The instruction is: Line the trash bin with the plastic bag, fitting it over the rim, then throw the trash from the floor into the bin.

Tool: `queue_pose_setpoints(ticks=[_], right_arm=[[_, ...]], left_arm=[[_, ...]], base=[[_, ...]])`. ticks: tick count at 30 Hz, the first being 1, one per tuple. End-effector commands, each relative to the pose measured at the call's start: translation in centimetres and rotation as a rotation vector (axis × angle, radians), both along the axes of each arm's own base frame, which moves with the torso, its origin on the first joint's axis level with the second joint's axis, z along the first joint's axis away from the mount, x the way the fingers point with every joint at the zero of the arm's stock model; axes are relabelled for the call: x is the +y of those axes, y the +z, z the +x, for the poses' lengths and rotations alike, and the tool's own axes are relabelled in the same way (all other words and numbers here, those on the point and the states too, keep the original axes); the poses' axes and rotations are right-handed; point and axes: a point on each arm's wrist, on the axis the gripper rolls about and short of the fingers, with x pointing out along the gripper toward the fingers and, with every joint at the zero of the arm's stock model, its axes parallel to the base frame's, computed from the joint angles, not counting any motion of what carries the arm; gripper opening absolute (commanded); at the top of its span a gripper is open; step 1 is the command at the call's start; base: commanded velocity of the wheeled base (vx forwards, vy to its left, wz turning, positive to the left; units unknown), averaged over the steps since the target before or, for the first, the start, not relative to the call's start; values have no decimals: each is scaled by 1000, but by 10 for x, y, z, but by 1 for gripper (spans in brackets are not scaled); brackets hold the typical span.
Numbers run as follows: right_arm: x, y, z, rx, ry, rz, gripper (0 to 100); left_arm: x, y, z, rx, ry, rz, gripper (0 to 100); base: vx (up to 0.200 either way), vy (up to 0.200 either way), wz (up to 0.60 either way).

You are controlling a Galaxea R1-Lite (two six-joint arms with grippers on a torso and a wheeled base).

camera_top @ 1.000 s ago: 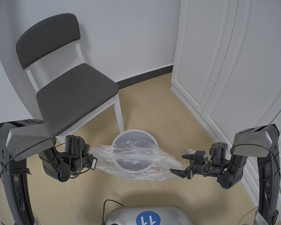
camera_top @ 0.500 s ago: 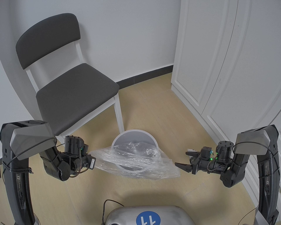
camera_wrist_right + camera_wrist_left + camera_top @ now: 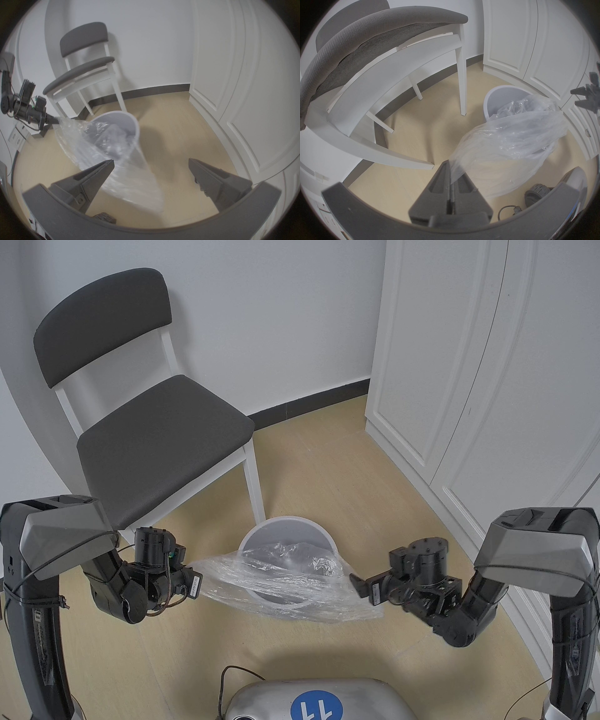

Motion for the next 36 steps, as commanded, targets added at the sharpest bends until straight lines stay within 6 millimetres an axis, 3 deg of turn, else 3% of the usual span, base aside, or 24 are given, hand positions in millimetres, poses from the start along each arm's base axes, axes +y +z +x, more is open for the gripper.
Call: queue_pose_setpoints(ticks=[1, 5, 6, 13, 21, 24, 30, 36], right_arm=[[55, 26, -36, -31, 89, -19, 100], [60, 20, -48, -22, 121, -29, 100], [60, 17, -49, -22, 126, -34, 100], [55, -6, -57, -8, 172, -134, 100], [65, -3, -47, -97, 307, -373, 100], [78, -5, -39, -85, 408, -487, 100], [107, -9, -26, -30, 472, -540, 100], [117, -12, -9, -23, 463, -541, 100]], left_arm=[[8, 1, 2, -3, 0, -20, 0], [10, 0, 3, 0, 13, -35, 0], [10, 1, 2, 0, 17, -40, 100], [10, 2, 3, -7, 19, -42, 100], [9, 2, 3, -8, 16, -37, 100], [9, 2, 3, -8, 20, -34, 100], [9, 2, 2, -7, 20, -31, 100], [7, 1, 1, -3, 14, -30, 100]], base=[[0, 0, 0], [0, 0, 0], [0, 0, 0], [0, 0, 0], [0, 0, 0], [0, 0, 0], [0, 0, 0], [0, 0, 0]])
